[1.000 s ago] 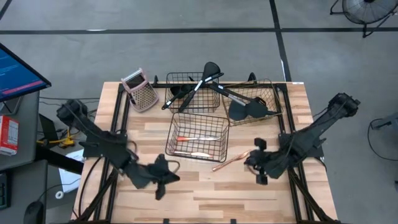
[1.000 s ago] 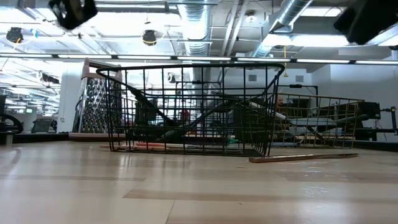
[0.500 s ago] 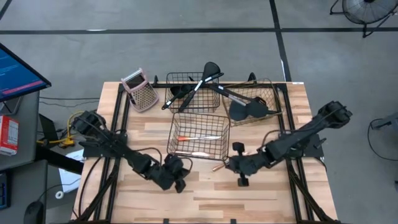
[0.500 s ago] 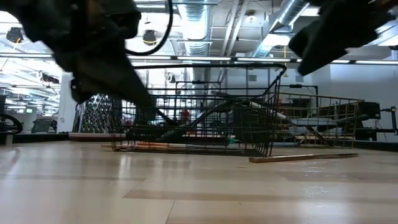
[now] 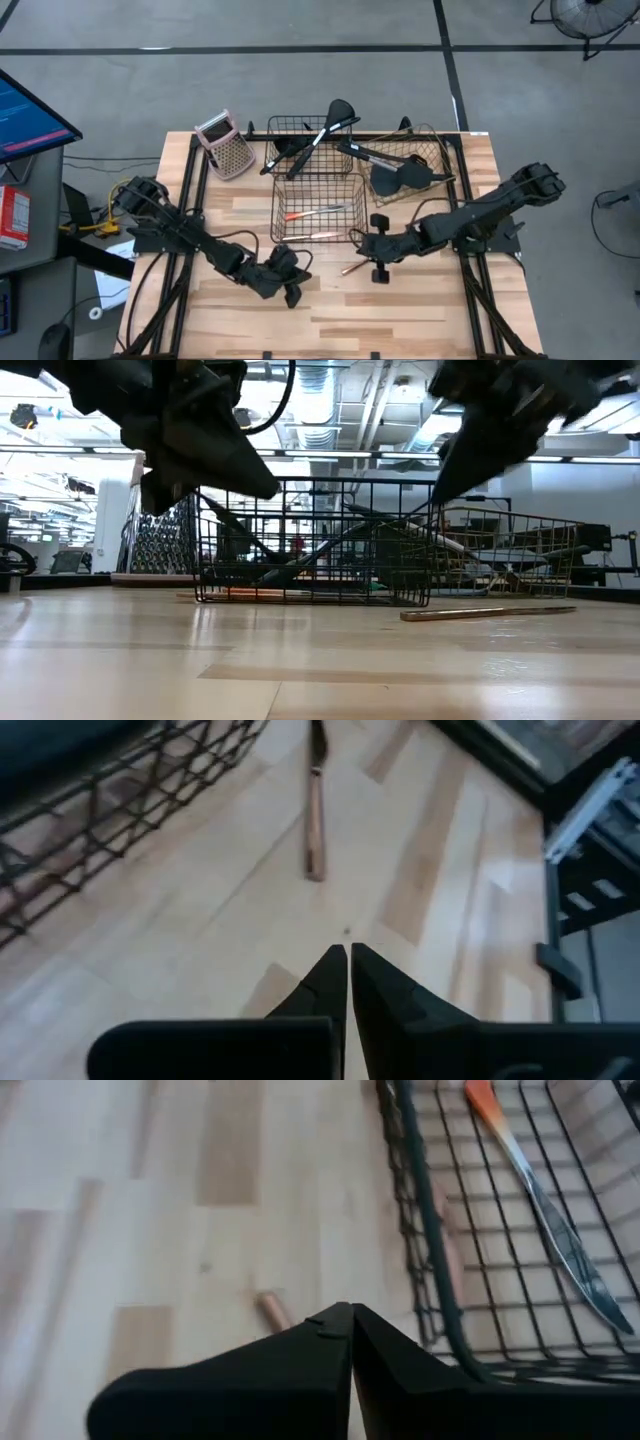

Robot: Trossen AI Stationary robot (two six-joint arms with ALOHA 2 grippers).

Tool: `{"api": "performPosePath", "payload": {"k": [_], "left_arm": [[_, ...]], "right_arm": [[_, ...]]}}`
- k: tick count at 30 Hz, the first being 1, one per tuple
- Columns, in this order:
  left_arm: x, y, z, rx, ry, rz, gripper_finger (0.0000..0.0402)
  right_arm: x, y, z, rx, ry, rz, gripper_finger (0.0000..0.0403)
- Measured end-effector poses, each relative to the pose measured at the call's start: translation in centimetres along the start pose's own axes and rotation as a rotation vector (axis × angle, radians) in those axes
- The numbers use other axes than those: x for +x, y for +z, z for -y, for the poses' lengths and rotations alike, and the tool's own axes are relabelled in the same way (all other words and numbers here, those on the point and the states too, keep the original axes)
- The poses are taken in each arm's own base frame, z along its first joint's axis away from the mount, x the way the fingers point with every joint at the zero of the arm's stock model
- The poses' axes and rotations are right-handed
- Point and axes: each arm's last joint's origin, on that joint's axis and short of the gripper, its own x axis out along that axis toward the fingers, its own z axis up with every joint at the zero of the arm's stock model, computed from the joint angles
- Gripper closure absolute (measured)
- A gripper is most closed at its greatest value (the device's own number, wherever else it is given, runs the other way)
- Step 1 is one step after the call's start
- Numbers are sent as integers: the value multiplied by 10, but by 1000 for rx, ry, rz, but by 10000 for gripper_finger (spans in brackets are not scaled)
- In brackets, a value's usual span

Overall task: Pick & Place Kitchen Items
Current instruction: Adjust the bottom wire basket on the table, then put the table knife into the bottom wire basket

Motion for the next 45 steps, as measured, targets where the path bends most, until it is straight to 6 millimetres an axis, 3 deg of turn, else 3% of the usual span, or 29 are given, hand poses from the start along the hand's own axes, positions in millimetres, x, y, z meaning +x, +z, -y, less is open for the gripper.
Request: {"api": "performPosePath", "payload": {"k": [7, 12, 18, 23, 27, 35, 39, 45], "left_arm": [[-17, -13, 25, 42, -167, 20, 401], [-41, -12, 40, 55, -238, 73, 401], [-70, 3, 47, 128, -211, 225, 401], [-81, 15, 47, 149, -212, 273, 401], [-84, 18, 47, 161, -213, 282, 401], [-84, 17, 48, 171, -222, 269, 401], [-84, 17, 48, 174, -225, 265, 401], [-80, 9, 39, 194, -215, 240, 391]], "right_arm": [[-44, 1, -5, 15, 64, 50, 401], [-70, -19, -1, 115, -26, -68, 402], [-49, -57, 2, 165, -202, -311, 402], [-25, -88, 4, 176, -308, -439, 403], [-9, -96, 3, 175, -339, -471, 403], [19, -88, -22, 164, -210, -412, 403], [21, -70, -39, 131, -86, -387, 403], [21, -41, -59, 30, 113, -206, 403]]}}
